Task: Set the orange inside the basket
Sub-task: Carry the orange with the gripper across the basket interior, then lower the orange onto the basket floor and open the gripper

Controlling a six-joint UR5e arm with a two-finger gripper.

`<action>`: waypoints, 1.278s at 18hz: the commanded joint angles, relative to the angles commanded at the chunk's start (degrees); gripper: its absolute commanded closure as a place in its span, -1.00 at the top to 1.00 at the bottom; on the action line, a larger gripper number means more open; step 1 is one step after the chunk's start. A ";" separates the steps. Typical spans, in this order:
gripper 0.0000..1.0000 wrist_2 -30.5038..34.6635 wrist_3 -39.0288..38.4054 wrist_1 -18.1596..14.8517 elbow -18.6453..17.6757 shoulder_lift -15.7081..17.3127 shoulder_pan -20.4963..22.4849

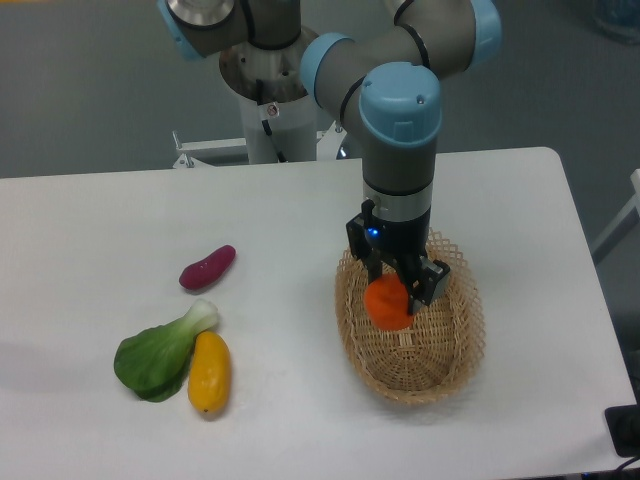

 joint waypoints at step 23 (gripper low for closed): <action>0.02 0.26 -10.36 11.60 -12.48 -6.06 5.10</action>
